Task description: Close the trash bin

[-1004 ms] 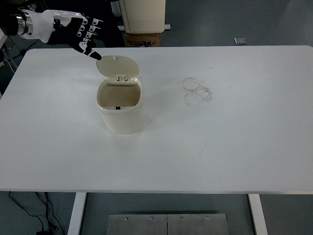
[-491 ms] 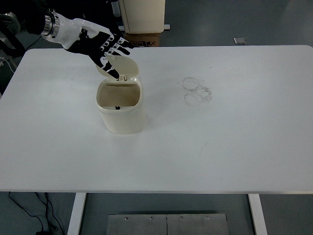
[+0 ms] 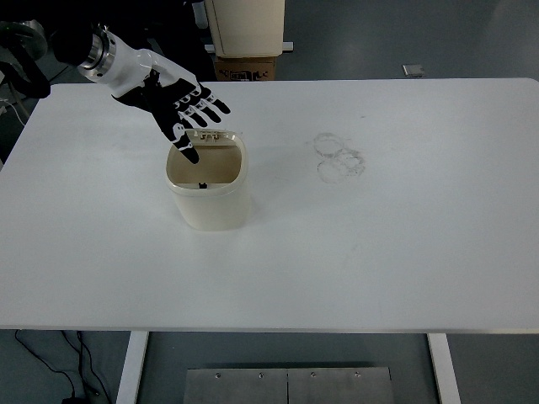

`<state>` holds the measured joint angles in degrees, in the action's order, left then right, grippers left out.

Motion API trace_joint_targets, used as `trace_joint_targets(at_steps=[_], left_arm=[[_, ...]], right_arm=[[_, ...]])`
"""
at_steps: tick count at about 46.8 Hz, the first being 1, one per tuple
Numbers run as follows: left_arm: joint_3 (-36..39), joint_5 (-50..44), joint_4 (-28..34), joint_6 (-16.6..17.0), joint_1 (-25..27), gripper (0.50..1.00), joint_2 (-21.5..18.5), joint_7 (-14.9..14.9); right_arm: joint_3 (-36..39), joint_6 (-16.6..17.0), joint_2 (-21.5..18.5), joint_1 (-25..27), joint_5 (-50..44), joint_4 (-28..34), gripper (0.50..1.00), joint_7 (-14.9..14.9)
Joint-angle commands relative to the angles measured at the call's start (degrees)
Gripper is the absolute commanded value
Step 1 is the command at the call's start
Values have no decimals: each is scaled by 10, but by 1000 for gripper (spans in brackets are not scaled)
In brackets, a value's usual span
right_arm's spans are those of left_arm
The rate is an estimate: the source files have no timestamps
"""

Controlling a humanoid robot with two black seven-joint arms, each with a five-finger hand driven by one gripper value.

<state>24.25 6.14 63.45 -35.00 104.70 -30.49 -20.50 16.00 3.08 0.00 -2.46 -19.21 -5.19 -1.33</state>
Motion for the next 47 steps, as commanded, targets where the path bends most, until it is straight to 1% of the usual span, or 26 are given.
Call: trace_joint_targets(at_steps=[1, 7, 14, 47], left_arm=[[4, 0, 9, 0, 2, 1000, 0, -10], [15, 0, 29, 0, 12, 1000, 0, -29], [34, 0, 44, 0, 21, 1000, 1, -37], [55, -1, 47, 0, 3, 1000, 22, -36]], right_arm=[[0, 0, 0, 0, 0, 0, 991, 0], [0, 0, 0, 0, 0, 0, 991, 0], [0, 0, 0, 0, 0, 0, 991, 0], [0, 0, 0, 0, 0, 0, 991, 0]])
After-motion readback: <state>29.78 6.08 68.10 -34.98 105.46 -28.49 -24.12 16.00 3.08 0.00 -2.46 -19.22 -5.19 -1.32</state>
